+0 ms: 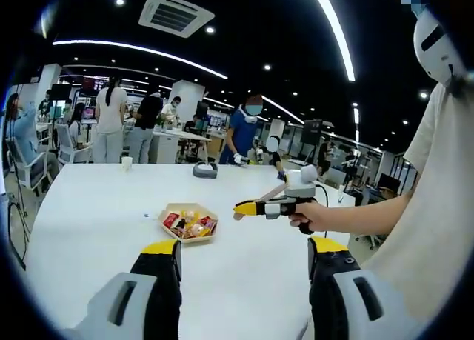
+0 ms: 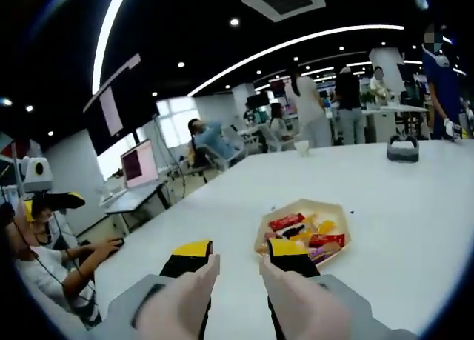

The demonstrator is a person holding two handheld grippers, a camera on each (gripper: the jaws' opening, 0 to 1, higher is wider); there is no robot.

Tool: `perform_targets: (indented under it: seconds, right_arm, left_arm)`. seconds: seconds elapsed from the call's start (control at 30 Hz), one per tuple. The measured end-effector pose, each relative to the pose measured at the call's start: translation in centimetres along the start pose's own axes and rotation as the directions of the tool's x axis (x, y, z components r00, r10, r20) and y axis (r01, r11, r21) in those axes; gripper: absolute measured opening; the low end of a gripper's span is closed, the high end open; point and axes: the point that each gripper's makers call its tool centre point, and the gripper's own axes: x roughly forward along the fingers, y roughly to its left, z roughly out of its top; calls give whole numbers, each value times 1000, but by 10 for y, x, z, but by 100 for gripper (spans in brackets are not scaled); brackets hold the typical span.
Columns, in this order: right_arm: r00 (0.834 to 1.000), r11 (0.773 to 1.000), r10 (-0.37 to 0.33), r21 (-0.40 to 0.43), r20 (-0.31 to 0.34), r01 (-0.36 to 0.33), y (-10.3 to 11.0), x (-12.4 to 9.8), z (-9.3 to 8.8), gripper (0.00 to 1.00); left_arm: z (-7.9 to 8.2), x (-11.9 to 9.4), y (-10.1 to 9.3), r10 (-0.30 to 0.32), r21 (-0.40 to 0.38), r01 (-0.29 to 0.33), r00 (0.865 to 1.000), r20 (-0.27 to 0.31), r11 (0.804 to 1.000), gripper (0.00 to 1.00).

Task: Place the target food into the container with the food tongs after gripping and lifting it, then release it inside without dropping or visibly crushing the food.

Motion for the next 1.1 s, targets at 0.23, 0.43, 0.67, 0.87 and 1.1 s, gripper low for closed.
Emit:
perform_targets:
  seconds: [0.23, 0.43, 0.67, 0.87, 1.1]
  right_arm:
    - [990, 991, 124, 52, 60, -127, 43, -15, 21, 28]
    - [974, 978, 205, 8, 95, -206, 76, -27, 45, 29]
    - [954, 959, 282, -6, 100, -282, 104, -34, 56, 29]
    - [931, 938, 345, -9, 121, -346, 127, -40, 67, 29]
    - [896, 907, 416, 5, 152, -422, 157, -53, 77, 29]
  left_arm:
    - [25, -13, 5, 60, 38, -63, 996, 72, 997, 49]
    - [51, -20, 36, 282, 133, -303, 947, 155, 944, 58]
    - [33, -16, 18, 132, 59, -131, 991, -21, 990, 92]
    - [46, -11, -1, 69, 40, -73, 995, 77, 997, 72]
    - [68, -1, -19, -9, -30, 17, 972, 234, 999, 80]
